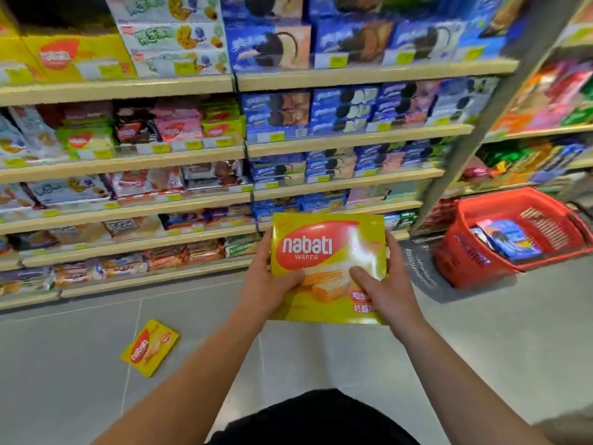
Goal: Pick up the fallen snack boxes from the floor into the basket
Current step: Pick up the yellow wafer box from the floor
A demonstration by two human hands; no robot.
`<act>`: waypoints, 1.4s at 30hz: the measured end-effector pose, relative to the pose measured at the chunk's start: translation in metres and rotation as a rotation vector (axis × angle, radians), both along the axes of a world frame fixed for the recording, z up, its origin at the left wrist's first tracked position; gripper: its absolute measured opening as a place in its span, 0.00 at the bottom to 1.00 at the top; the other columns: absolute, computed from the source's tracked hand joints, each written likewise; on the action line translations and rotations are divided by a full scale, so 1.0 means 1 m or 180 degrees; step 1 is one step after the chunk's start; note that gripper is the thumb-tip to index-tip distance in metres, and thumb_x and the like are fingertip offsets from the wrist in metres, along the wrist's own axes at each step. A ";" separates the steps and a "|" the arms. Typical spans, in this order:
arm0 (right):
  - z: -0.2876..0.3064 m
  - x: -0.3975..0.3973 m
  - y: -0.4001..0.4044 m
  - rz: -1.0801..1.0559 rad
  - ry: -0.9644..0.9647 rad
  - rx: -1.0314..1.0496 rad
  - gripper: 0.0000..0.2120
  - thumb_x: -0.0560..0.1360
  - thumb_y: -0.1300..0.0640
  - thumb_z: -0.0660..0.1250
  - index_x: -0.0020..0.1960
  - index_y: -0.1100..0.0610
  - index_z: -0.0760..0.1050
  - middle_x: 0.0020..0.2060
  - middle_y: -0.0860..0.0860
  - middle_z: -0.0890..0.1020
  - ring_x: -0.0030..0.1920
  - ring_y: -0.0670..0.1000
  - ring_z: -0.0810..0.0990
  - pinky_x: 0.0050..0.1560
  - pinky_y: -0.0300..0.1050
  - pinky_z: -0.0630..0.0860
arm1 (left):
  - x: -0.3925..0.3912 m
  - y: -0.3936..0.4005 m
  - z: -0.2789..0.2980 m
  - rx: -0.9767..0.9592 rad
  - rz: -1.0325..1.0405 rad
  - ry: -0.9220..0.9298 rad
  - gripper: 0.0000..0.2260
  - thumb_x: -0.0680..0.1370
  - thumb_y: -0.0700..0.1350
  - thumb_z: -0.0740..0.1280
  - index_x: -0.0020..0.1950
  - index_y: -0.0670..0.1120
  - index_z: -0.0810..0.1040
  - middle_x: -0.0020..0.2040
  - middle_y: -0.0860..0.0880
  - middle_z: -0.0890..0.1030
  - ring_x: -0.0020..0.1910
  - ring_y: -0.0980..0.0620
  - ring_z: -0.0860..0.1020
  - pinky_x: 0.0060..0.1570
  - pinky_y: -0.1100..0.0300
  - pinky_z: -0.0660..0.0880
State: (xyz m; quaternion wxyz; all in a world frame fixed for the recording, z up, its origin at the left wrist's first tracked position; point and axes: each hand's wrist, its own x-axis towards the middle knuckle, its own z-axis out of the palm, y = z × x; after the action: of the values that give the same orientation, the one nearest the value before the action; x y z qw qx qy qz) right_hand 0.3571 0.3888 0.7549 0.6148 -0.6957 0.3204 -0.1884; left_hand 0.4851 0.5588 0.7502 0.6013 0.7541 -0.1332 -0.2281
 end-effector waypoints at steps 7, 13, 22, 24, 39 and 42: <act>-0.014 -0.077 -0.128 -0.0321 -0.0025 0.0026 0.39 0.68 0.52 0.76 0.72 0.35 0.61 0.63 0.48 0.79 0.56 0.51 0.81 0.47 0.44 0.79 | -0.049 -0.133 -0.001 0.0334 -0.0382 -0.0050 0.47 0.59 0.55 0.79 0.71 0.70 0.58 0.64 0.56 0.73 0.60 0.51 0.75 0.60 0.46 0.75; -0.019 -0.137 -0.218 -0.0927 -0.0046 0.0139 0.35 0.73 0.64 0.73 0.73 0.43 0.63 0.55 0.40 0.81 0.52 0.41 0.82 0.49 0.41 0.79 | -0.078 -0.259 -0.004 0.0493 -0.1070 -0.0156 0.45 0.61 0.54 0.77 0.73 0.64 0.59 0.69 0.53 0.71 0.62 0.51 0.73 0.60 0.46 0.75; -0.046 -0.174 -0.377 -0.1900 0.0248 0.0353 0.36 0.73 0.57 0.74 0.73 0.40 0.59 0.60 0.49 0.80 0.52 0.47 0.84 0.51 0.53 0.82 | -0.080 -0.480 -0.037 0.0561 -0.2097 0.0009 0.45 0.59 0.58 0.76 0.72 0.66 0.59 0.67 0.54 0.72 0.62 0.51 0.74 0.57 0.44 0.76; -0.047 -0.174 -0.407 -0.2031 0.0277 0.0342 0.36 0.73 0.58 0.74 0.73 0.42 0.59 0.58 0.49 0.81 0.50 0.46 0.84 0.50 0.50 0.82 | -0.076 -0.522 -0.044 0.0558 -0.2274 0.0023 0.46 0.57 0.62 0.76 0.71 0.69 0.59 0.67 0.54 0.73 0.62 0.51 0.74 0.57 0.44 0.76; -0.084 -0.174 -0.654 -0.2995 0.0428 0.0702 0.35 0.73 0.58 0.73 0.73 0.42 0.59 0.54 0.39 0.79 0.48 0.39 0.82 0.48 0.39 0.80 | -0.067 -0.846 -0.076 0.0904 -0.3374 -0.0001 0.43 0.63 0.50 0.79 0.72 0.60 0.62 0.61 0.53 0.78 0.58 0.51 0.79 0.54 0.45 0.78; -0.107 -0.177 -0.730 -0.3023 0.0514 0.0701 0.36 0.72 0.57 0.74 0.72 0.40 0.58 0.53 0.39 0.79 0.51 0.43 0.82 0.55 0.51 0.80 | -0.074 -0.921 -0.090 0.0971 -0.3476 -0.0253 0.41 0.62 0.51 0.78 0.71 0.59 0.63 0.58 0.63 0.76 0.54 0.66 0.77 0.54 0.56 0.76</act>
State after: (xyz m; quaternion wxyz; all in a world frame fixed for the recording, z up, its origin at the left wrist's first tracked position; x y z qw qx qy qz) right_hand 0.1801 -0.3413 0.6480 0.5041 -0.4160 0.6666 -0.3583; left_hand 0.4116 -0.3618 0.6599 0.2749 0.6621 -0.4919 -0.4940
